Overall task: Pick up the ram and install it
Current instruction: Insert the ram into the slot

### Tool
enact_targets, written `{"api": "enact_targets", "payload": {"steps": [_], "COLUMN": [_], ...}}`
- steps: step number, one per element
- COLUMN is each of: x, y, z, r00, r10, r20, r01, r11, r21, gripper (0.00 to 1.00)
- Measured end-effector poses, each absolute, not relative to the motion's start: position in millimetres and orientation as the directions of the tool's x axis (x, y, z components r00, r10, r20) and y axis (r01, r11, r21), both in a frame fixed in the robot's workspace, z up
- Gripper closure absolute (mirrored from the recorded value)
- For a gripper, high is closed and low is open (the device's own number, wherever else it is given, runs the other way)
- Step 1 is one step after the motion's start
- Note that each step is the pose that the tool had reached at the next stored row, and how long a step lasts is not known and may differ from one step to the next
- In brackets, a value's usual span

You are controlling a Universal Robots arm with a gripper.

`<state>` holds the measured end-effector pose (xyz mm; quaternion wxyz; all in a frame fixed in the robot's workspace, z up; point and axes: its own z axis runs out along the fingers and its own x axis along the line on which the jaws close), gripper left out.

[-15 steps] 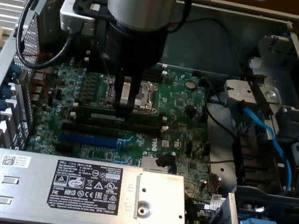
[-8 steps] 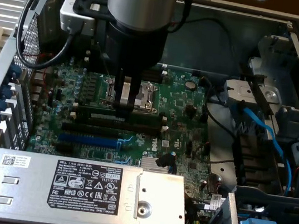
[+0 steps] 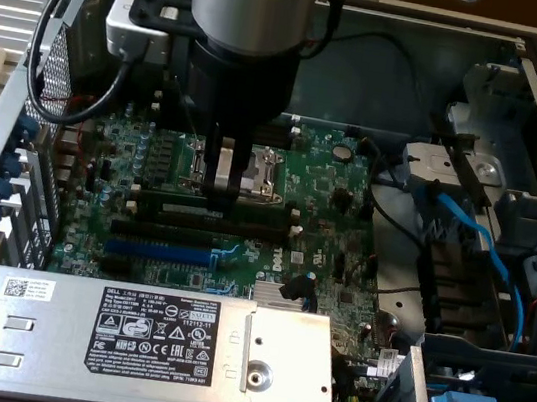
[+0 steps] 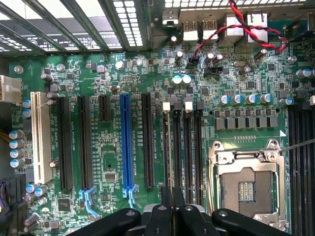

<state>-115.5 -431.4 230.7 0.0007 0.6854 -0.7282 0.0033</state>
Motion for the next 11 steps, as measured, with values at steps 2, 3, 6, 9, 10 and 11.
{"api": "enact_targets", "payload": {"steps": [2, 3, 6, 9, 10, 11], "x": [-115.6, -115.6, -115.6, -115.6, -115.6, -115.6], "y": [-431.4, -431.4, -431.4, -431.4, -431.4, -431.4], "z": [230.8, 230.8, 230.8, 230.4, 230.2, 230.0], "r00": [-0.061, -0.061, -0.061, -0.061, -0.061, -0.061], "r10": [-0.998, -0.998, -0.998, -0.998, -0.998, -0.998], "r20": [0.006, 0.006, 0.006, 0.006, 0.005, 0.005], "r01": [-0.998, -0.998, -0.998, -0.998, -0.998, -0.998], "r11": [0.061, 0.061, 0.061, 0.061, 0.061, 0.061], "r21": [-0.004, -0.004, -0.004, -0.004, -0.004, -0.004], "gripper": [0.88, 0.88, 0.88, 0.88, 0.88, 0.88]}}
